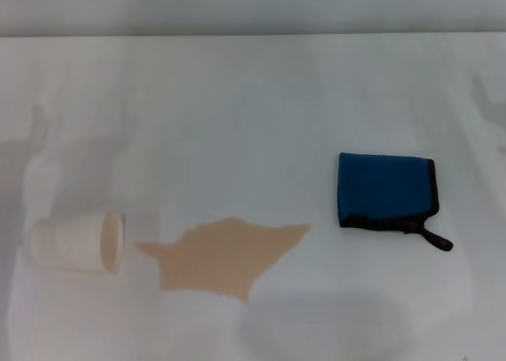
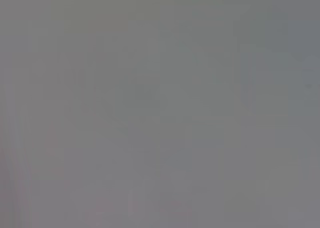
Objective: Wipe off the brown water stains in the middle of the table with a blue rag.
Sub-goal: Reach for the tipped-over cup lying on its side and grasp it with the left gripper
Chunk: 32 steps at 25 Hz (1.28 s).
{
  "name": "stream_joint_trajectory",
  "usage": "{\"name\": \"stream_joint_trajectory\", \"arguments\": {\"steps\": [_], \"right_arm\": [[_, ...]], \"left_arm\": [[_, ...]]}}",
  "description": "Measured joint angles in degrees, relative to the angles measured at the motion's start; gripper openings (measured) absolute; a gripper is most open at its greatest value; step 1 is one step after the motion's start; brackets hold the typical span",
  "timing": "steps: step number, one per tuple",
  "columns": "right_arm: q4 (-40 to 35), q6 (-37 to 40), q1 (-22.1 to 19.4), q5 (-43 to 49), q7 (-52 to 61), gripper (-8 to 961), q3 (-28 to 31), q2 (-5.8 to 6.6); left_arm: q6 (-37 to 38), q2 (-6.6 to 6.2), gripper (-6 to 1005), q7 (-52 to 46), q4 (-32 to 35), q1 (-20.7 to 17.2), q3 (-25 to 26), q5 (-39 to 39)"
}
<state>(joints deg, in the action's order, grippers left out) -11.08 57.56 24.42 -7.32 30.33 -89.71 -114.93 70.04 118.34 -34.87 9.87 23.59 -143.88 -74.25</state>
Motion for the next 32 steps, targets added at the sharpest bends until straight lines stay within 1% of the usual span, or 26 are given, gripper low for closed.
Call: {"name": "stream_joint_trajectory", "arguments": {"steps": [1, 3, 5, 7, 9, 10, 11, 12, 14, 17, 19, 21, 25, 28, 30, 32], "right_arm": [[0.0, 0.0, 0.0, -0.1, 0.0, 825, 0.0, 0.02], [0.0, 0.0, 0.0, -0.1, 0.0, 825, 0.1, 0.06], [0.0, 0.0, 0.0, -0.2, -0.1, 825, 0.1, 0.07], [0.0, 0.0, 0.1, -0.2, -0.2, 825, 0.1, 0.21], [-0.1, 0.0, 0.2, -0.2, -0.3, 825, 0.1, 0.38], [-0.1, 0.0, 0.3, -0.2, -0.3, 825, 0.2, 0.44], [-0.1, 0.0, 0.4, -0.3, -0.3, 825, 0.2, 0.51], [-0.1, 0.0, 0.5, -0.3, -0.3, 825, 0.2, 0.59], [-0.1, 0.0, 0.6, -0.3, -0.4, 825, 0.2, 0.74], [0.0, -0.9, 0.8, -0.3, -0.5, 825, 0.2, 0.89], [0.0, -1.5, 0.8, -0.3, -0.5, 825, 0.2, 0.92], [-0.1, -1.8, 0.8, -0.3, -0.5, 825, 0.2, 0.93], [-0.1, -2.1, 1.1, -0.3, -0.5, 825, 0.2, 1.03], [-0.1, -2.2, 1.4, -0.4, -0.5, 825, 0.2, 1.23], [-0.1, -2.2, 1.5, -0.4, -0.5, 825, 0.2, 1.28], [-0.1, -2.3, 1.5, -0.4, -0.5, 825, 0.2, 1.35]], "left_arm": [[-0.1, -0.38, 877, -3.3, -1.2, 0.9, -0.2, 1.1], [-0.2, -1.74, 877, -13.0, -4.1, 2.9, -0.3, 5.2], [-0.2, -3.68, 877, -24.6, -7.6, 5.3, -0.9, 11.1], [0.4, -5.64, 877, -33.9, -10.9, 7.5, -2.5, 16.4], [3.2, -7.84, 877, -42.8, -14.9, 10.1, -6.5, 21.7], [4.9, -8.43, 877, -45.0, -16.6, 10.9, -8.8, 23.0], [7.5, -9.16, 877, -48.1, -19.4, 12.1, -12.5, 24.2], [10.5, -9.52, 877, -51.8, -22.7, 13.2, -15.7, 25.4], [15.8, -9.86, 877, -57.8, -28.6, 14.9, -18.8, 28.8], [22.7, -10.84, 877, -64.0, -36.1, 17.3, -18.8, 38.0], [26.5, -11.49, 876, -66.4, -39.4, 18.6, -18.9, 43.4], [29.6, -11.72, 876, -67.4, -42.1, 19.3, -18.9, 46.9], [34.3, -11.76, 876, -67.7, -47.7, 21.2, -19.0, 54.8], [35.9, -11.72, 876, -66.8, -52.0, 24.0, -19.1, 63.0], [36.4, -11.26, 876, -65.3, -55.5, 26.0, -19.1, 67.9], [36.8, -10.53, 877, -63.4, -59.6, 28.0, -19.2, 71.3]]}}
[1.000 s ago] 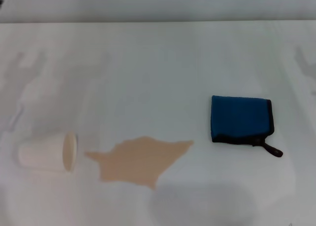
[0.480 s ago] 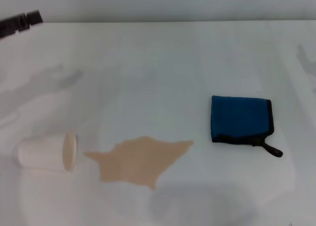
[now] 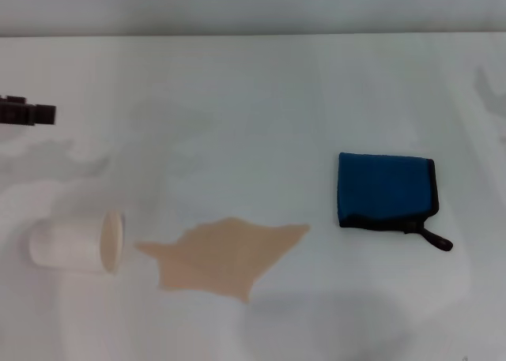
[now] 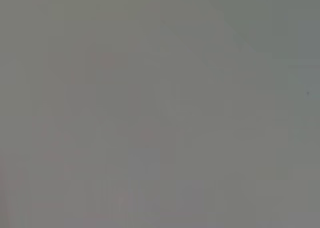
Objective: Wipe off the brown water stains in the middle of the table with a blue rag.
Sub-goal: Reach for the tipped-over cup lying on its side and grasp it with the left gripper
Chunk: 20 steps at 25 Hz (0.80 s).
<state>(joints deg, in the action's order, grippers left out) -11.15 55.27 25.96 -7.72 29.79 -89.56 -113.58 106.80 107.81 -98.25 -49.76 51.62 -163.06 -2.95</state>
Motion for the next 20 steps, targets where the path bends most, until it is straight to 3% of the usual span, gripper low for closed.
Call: {"name": "stream_joint_trajectory", "arguments": {"steps": [3, 7, 13, 14, 20], "right_arm": [[0.0, -0.3, 0.0, 0.0, 0.0, 825, 0.0, 0.16], [0.0, -0.4, 0.0, 0.0, 0.0, 825, 0.5, 0.23], [0.0, -0.4, -0.1, 0.1, -0.1, 825, 2.2, 0.13], [0.0, -0.4, -0.1, 0.0, -0.1, 825, 2.3, 0.17], [0.0, -0.4, 0.0, 0.0, -0.1, 825, 2.3, 0.22]], "left_arm": [[1.1, 0.6, 877, 1.8, -5.0, 2.4, 0.0, 2.0], [3.8, 0.13, 877, 5.4, -8.7, 5.4, -0.1, 3.6], [5.5, 0.71, 874, 12.2, -10.2, 10.4, -0.2, 14.3], [5.8, 1.54, 874, 14.9, -10.3, 12.5, -0.2, 20.5], [5.7, 3.82, 872, 20.7, -11.6, 16.4, -0.2, 31.3]]}}
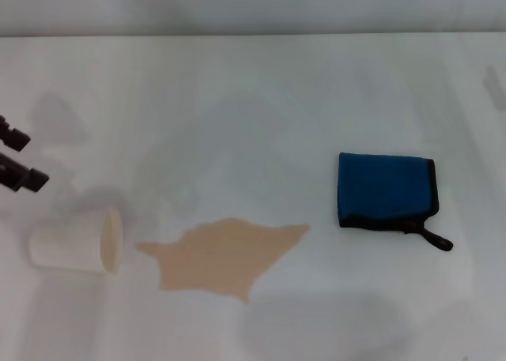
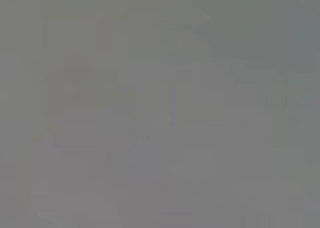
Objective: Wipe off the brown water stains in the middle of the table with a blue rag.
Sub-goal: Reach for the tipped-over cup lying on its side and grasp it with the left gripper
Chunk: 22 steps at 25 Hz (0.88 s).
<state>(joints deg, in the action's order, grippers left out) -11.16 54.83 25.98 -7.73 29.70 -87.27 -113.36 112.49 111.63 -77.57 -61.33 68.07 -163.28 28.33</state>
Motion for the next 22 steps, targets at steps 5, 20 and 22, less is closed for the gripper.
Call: {"name": "stream_joint_trajectory", "arguments": {"steps": [5, 20, 22], "right_arm": [[-0.2, -0.2, 0.6, 0.0, 0.0, 825, 0.0, -0.01], [-0.2, -3.8, 1.8, 0.0, 0.0, 825, 0.6, -0.05], [-0.2, -4.8, 1.8, 0.0, 0.0, 825, 1.6, -0.02]], "left_arm": [[-0.6, 0.4, 873, 2.2, -1.1, 3.4, 0.0, 6.9], [-6.3, 7.4, 872, 11.9, -2.4, 8.6, 0.1, 12.5], [-6.4, 7.37, 872, 13.5, -2.4, 8.6, 0.1, 12.7]]}}
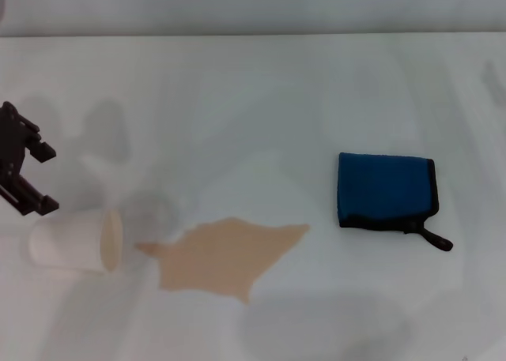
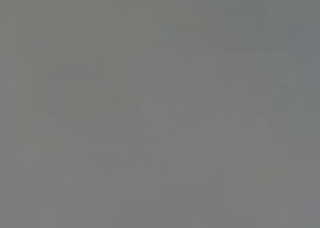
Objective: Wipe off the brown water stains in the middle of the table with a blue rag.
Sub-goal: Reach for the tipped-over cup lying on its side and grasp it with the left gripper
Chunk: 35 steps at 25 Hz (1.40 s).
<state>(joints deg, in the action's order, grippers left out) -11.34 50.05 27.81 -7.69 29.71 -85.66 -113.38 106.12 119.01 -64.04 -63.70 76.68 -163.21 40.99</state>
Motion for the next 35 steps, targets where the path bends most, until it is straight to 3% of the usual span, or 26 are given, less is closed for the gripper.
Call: {"name": "stream_joint_trajectory", "arguments": {"steps": [11, 17, 35], "right_arm": [[0.0, -2.4, -0.5, 0.0, -0.5, 825, 1.5, -0.25], [0.0, -2.6, -1.0, -0.1, -0.7, 826, 1.9, -1.33], [-0.6, -3.5, -1.5, -0.2, -0.3, 826, 2.3, -1.75]], "left_arm": [[-1.1, 0.29, 872, 9.7, 3.8, -3.9, 0.0, 0.5], [-6.3, 0.02, 873, 11.6, 4.9, -5.4, 0.1, 1.0], [-9.4, 0.17, 872, 12.8, 9.9, -4.0, 0.0, 1.2]]}}
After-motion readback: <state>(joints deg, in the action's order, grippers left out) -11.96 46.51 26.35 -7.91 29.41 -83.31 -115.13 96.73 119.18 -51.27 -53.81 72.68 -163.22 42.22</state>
